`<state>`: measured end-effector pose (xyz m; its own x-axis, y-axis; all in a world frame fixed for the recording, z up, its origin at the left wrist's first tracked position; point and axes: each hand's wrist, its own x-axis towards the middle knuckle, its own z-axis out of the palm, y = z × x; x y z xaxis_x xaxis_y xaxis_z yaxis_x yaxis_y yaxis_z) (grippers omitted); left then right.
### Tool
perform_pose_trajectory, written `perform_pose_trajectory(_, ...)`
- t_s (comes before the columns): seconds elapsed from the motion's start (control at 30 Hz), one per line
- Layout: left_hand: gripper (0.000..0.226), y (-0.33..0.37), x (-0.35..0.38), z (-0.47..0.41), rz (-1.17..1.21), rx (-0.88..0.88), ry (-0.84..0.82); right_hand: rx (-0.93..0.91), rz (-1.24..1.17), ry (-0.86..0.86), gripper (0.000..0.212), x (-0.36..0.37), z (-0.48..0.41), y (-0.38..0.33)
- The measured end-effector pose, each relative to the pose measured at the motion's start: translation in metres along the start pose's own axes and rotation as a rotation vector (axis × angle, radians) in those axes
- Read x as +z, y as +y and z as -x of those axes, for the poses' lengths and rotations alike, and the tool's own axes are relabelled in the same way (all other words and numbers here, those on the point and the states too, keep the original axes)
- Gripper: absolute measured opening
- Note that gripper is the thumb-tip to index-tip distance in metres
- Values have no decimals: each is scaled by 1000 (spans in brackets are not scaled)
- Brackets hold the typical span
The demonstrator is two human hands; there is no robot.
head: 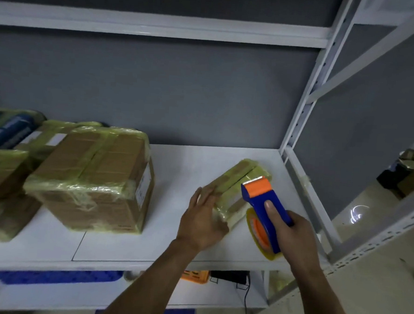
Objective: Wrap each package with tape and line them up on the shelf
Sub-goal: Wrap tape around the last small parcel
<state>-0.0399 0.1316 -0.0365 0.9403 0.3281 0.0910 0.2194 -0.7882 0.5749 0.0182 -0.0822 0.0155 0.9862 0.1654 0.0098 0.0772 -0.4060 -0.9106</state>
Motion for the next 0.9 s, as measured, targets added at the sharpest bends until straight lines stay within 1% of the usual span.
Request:
perform_pose_trajectory(0.07,87,-15,-11,11,32,53,-17,-45,-28,-27,67,0,3,-11)
perform_pose_trajectory(0.17,84,-45,-27,29,66,190,-48,-119,-69,-129,50,0,2,-31)
perform_pose_trajectory(0.27,86,-69,-36,44,85,213,-94,-178,-14,-258,53,6,-4,-50)
perform_pose_trajectory(0.37,86,-71,-40,50,190,196,-167,-169,74,-402,53,15,-15,-66)
perform_pose_trajectory(0.4,83,-67,-40,51,268,172,-165,-164,97,-452,52,18,-19,-70)
perform_pose_trajectory(0.43,78,-62,-41,52,361,122,-125,-169,134,-487,51,21,-24,-72)
perform_pose_trajectory(0.47,69,-55,-43,53,467,46,-39,-183,183,-502,53,24,-27,-75)
perform_pose_trajectory(0.53,43,-42,-50,53,692,-158,174,-218,261,-499,63,29,-34,-78)
perform_pose_trajectory(0.57,30,-36,-56,52,802,-243,237,-239,285,-491,66,30,-36,-79)
perform_pose_trajectory(0.6,23,-30,-64,51,905,-306,245,-264,305,-482,69,31,-37,-80)
perform_pose_trajectory(0.67,30,-18,-78,50,1067,-375,166,-313,338,-472,75,30,-38,-80)
perform_pose_trajectory(0.7,34,-13,-84,51,1110,-383,133,-325,349,-469,76,30,-38,-80)
perform_pose_trajectory(0.8,30,0,-90,55,1115,-355,99,-341,336,-480,72,28,-36,-79)
perform_pose_trajectory(0.9,19,6,-88,57,1100,-331,123,-371,297,-490,69,24,-35,-76)
